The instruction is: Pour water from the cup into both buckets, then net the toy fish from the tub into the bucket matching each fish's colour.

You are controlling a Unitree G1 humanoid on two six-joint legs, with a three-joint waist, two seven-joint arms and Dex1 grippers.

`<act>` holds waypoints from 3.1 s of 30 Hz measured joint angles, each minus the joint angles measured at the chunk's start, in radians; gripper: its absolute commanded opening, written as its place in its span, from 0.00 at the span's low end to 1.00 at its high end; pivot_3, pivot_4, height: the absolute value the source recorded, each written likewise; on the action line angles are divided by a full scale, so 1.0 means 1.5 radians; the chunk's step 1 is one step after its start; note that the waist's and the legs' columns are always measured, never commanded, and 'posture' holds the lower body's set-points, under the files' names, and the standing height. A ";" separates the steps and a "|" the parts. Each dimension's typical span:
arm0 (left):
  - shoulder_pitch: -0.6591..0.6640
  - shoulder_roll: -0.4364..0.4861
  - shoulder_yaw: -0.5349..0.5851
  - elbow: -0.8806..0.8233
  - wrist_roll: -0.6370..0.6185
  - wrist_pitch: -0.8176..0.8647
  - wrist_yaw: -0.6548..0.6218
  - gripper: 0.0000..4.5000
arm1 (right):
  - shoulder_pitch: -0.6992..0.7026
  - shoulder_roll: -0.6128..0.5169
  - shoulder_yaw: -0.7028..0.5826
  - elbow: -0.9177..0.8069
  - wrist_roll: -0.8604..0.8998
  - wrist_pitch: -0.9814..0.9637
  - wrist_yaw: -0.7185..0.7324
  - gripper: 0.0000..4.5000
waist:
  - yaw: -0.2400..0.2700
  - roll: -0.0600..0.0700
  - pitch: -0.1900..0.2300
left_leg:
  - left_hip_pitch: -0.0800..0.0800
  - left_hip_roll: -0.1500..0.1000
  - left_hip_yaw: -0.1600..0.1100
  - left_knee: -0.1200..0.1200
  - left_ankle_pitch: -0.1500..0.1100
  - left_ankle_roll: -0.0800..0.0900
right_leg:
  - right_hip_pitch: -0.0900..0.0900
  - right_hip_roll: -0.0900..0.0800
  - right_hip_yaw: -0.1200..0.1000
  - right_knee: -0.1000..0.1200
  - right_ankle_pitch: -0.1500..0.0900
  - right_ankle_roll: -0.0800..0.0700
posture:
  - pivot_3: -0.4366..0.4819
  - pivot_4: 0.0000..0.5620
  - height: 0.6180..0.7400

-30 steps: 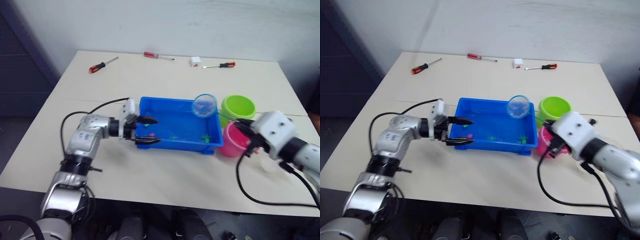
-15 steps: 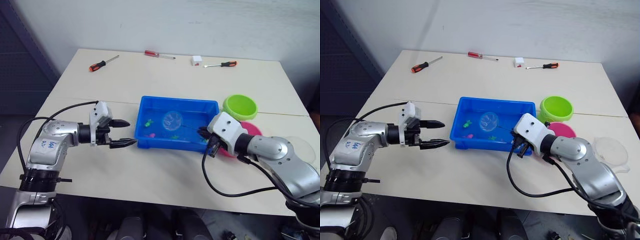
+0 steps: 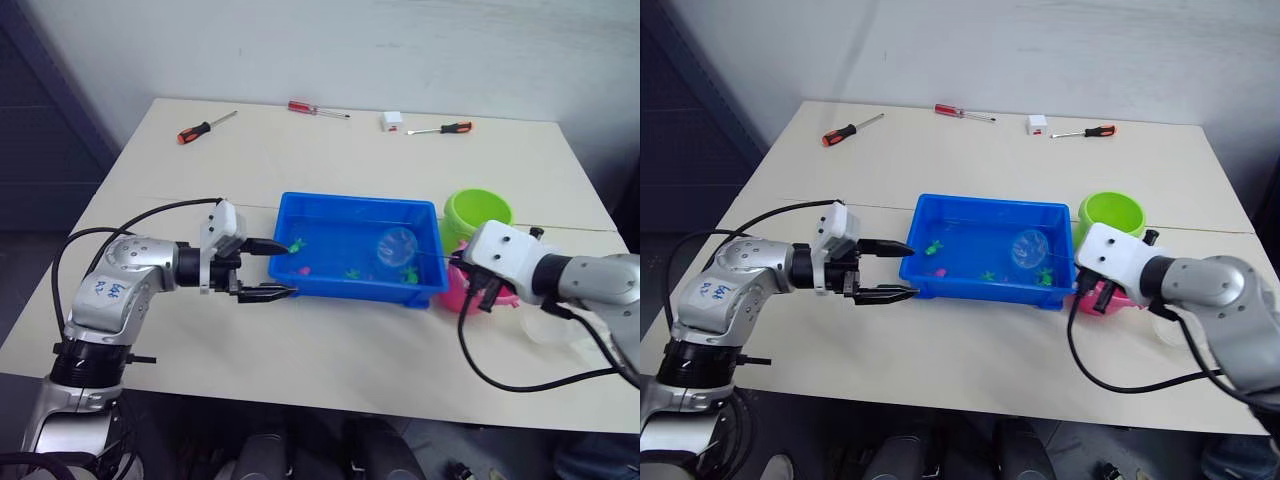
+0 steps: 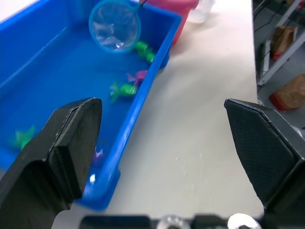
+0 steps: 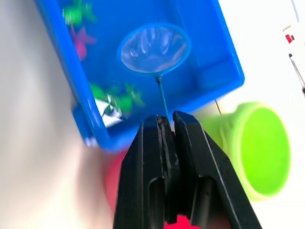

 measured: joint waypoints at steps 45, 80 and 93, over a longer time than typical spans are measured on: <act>0.050 -0.046 -0.019 -0.031 0.001 -0.037 0.089 0.98 | 0.025 0.137 -0.044 0.062 0.074 0.092 0.054 0.00 | -0.004 0.000 0.000 | 0.000 0.000 0.000 0.001 0.000 0.000 | 0.000 0.000 0.000 0.001 0.000 0.000 | 0.48 0.27 1.00; -0.217 -0.257 -0.095 0.326 0.022 -0.187 -0.084 0.98 | 0.615 0.174 -0.561 -0.283 -0.166 -0.149 -0.121 0.00 | 0.017 0.003 -0.002 | 0.000 -0.001 0.002 0.001 0.000 0.000 | 0.000 0.002 0.002 0.000 0.001 0.001 | 0.48 0.27 1.00; -0.226 -0.257 -0.092 0.348 0.033 -0.200 -0.094 0.98 | 0.623 0.193 -0.560 -0.160 -0.358 -0.469 -0.120 0.00 | 0.011 0.003 -0.002 | 0.004 0.000 0.002 0.001 0.001 -0.001 | 0.003 0.002 0.002 0.001 0.001 0.001 | 0.48 0.27 1.00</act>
